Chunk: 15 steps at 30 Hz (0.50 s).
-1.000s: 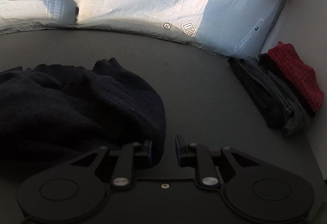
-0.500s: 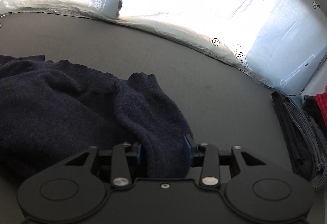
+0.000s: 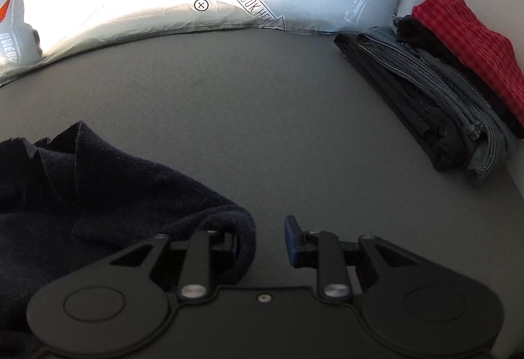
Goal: Fold clothes
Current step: 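Pull the navy sweater off the pile onto the open table with the right gripper, then lift the navy sweater high with both grippers closed on it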
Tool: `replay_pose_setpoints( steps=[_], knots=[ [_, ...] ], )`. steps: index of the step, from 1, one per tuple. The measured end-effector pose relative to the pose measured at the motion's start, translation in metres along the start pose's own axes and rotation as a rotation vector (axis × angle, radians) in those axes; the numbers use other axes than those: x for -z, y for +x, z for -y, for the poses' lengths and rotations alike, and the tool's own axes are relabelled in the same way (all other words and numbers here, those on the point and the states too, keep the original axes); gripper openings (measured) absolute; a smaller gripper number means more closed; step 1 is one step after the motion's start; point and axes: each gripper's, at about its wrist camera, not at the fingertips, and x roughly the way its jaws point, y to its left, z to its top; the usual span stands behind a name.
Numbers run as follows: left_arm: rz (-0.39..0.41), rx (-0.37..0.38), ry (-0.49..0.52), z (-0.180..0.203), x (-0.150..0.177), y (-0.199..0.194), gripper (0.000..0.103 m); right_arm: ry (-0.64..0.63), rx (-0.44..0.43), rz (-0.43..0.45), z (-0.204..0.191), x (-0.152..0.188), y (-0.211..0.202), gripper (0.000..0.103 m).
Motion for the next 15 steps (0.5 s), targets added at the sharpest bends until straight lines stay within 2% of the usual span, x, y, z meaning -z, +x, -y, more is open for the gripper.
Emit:
replay_pose_setpoints(
  steps=[2,7,10,11,12,13,14,15],
  knots=[
    [-0.005,0.044,0.040,0.004,-0.006,0.011,0.098,-0.105,0.001,0.049,-0.013,-0.005,-0.005,0.040],
    [-0.071,0.115,0.117,0.018,-0.016,0.050,0.098,-0.392,-0.150,0.120,-0.044,-0.014,-0.009,0.050],
    [-0.099,0.171,0.159,0.026,-0.019,0.066,0.094,-0.569,-0.169,0.129,-0.065,-0.012,-0.007,0.052],
    [-0.111,0.190,0.169,0.029,-0.019,0.069,0.081,-0.618,-0.157,0.132,-0.071,-0.011,-0.005,0.051],
    [-0.122,0.205,0.176,0.032,-0.019,0.072,0.066,-0.654,-0.145,0.136,-0.075,-0.011,-0.002,0.041],
    [-0.133,0.219,0.184,0.035,-0.019,0.075,0.059,-0.658,-0.137,0.138,-0.076,-0.013,0.000,0.031],
    [-0.132,0.227,0.186,0.038,-0.018,0.076,0.047,-0.643,-0.130,0.138,-0.075,-0.017,0.001,0.017],
    [-0.123,0.224,0.188,0.041,-0.019,0.075,0.027,-0.607,-0.128,0.142,-0.072,-0.023,0.002,0.013]
  ],
)
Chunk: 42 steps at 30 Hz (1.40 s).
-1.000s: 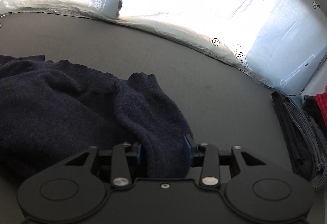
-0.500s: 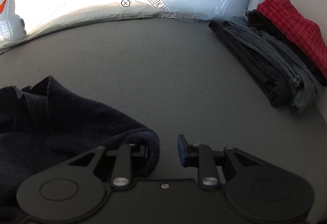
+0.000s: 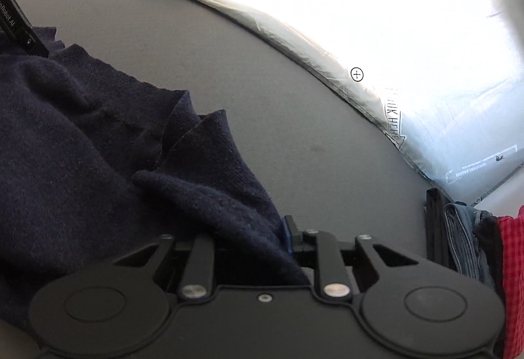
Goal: Fold clothes
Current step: 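Lift the navy sweater high with both grippers closed on it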
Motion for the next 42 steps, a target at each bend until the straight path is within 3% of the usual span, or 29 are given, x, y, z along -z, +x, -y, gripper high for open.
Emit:
replay_pose_setpoints(
  steps=[1,3,6,12,16,20,23,29,37,42],
  knots=[
    [0.005,-0.005,0.001,0.002,-0.001,-0.001,0.015,0.059,0.005,0.014,0.009,-0.005,-0.002,0.011],
    [0.039,-0.036,0.001,0.007,-0.005,-0.008,0.013,0.166,0.010,0.054,0.025,-0.014,-0.009,0.007],
    [0.153,-0.131,0.051,0.016,-0.021,-0.037,0.013,0.311,-0.002,0.155,0.055,-0.032,-0.026,0.004],
    [0.552,-0.360,0.146,0.034,-0.087,-0.153,0.013,0.391,0.068,0.491,0.097,-0.093,-0.083,0.004],
    [0.827,-0.458,0.120,0.044,-0.121,-0.246,0.013,0.395,0.136,0.707,0.117,-0.135,-0.127,0.004],
    [1.059,-0.499,0.090,0.058,-0.123,-0.334,0.013,0.417,0.186,0.890,0.136,-0.157,-0.185,0.004],
    [1.179,-0.514,0.082,0.072,-0.111,-0.381,0.013,0.418,0.215,1.001,0.146,-0.162,-0.228,0.004],
    [1.313,-0.582,0.110,0.102,-0.077,-0.428,0.013,0.404,0.268,1.123,0.151,-0.142,-0.293,0.004],
    [1.386,-0.454,0.079,0.116,-0.036,-0.473,0.013,0.477,0.299,1.207,0.160,-0.110,-0.350,0.004],
    [1.455,-0.379,0.092,0.130,-0.018,-0.501,0.013,0.482,0.385,1.254,0.168,-0.105,-0.375,0.004]
  ],
)
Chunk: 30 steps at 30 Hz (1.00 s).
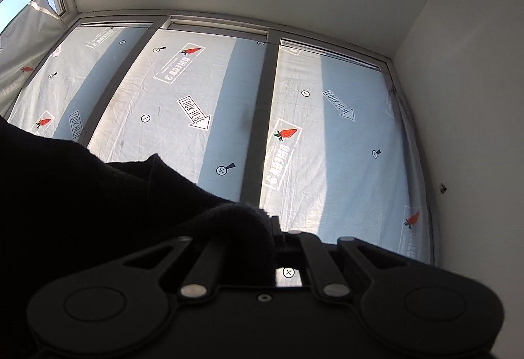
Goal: Fold clothes
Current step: 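Lift the navy sweater high with both grippers closed on it, then lower the navy sweater onto the table and open both grippers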
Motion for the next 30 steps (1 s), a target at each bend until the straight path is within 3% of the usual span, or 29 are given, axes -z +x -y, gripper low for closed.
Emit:
replay_pose_setpoints(
  steps=[4,8,11,17,22,23,26,28,30],
  knots=[
    [0.019,0.059,-0.045,0.007,-0.008,-0.020,0.013,0.009,0.041,-0.011,0.008,-0.001,0.020,0.004],
    [-0.050,0.053,-0.127,0.008,0.009,-0.039,0.013,0.019,0.037,-0.050,-0.005,0.011,0.048,0.004],
    [-0.198,0.001,-0.176,-0.002,0.042,-0.042,0.013,0.015,-0.004,-0.108,-0.032,0.031,0.069,0.004],
    [-0.625,-0.182,-0.312,-0.065,0.152,-0.048,0.013,0.049,-0.206,-0.351,-0.128,0.112,0.081,0.004],
    [-0.920,-0.411,-0.248,-0.116,0.249,-0.082,0.013,0.027,-0.434,-0.605,-0.241,0.193,0.059,0.005],
    [-0.984,-0.444,-0.243,-0.127,0.271,-0.091,0.013,0.053,-0.494,-0.678,-0.263,0.211,0.052,0.007],
    [-1.139,-0.545,-0.336,-0.159,0.324,-0.119,0.014,0.055,-0.639,-0.880,-0.320,0.257,0.021,0.031],
    [-1.229,-0.608,-0.370,-0.173,0.348,-0.135,0.018,-0.026,-0.714,-0.935,-0.344,0.274,-0.010,0.031],
    [-1.261,-0.653,-0.325,-0.179,0.356,-0.147,0.018,-0.087,-0.755,-0.958,-0.350,0.281,-0.043,0.038]
  ],
)
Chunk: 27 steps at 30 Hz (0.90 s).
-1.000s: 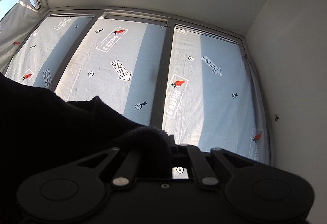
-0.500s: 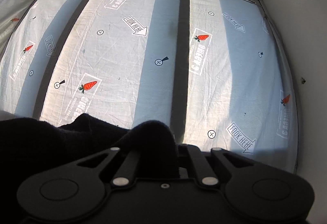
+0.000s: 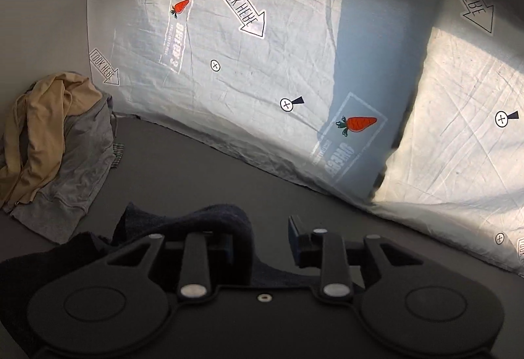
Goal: Fold clothes
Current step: 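Lower the navy sweater onto the table and open both grippers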
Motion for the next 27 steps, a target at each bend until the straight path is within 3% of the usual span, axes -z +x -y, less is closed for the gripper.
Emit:
replay_pose_setpoints(
  steps=[3,8,14,20,22,24,27],
  knots=[
    [0.034,-0.003,0.012,-0.007,-0.006,-0.003,0.040,-0.023,-0.018,-0.041,-0.007,0.035,-0.020,0.046],
    [0.062,0.040,0.140,0.013,-0.014,-0.001,0.061,0.066,0.086,-0.140,0.036,0.079,-0.049,0.054],
    [-0.019,0.124,0.274,0.067,0.019,0.009,0.067,0.184,0.302,-0.249,0.092,0.132,-0.070,0.057],
    [-0.080,0.189,0.409,0.116,0.053,0.007,0.070,0.375,0.409,-0.297,0.149,0.160,-0.081,0.062],
    [-0.049,0.218,0.481,0.130,0.061,-0.003,0.075,0.523,0.416,-0.291,0.174,0.174,-0.084,0.065],
    [-0.008,0.260,0.550,0.141,0.066,-0.012,0.090,0.617,0.416,-0.276,0.190,0.185,-0.087,0.072],
    [0.057,0.327,0.673,0.166,0.072,-0.025,0.093,0.669,0.453,-0.290,0.203,0.199,-0.087,0.074]
  ],
)
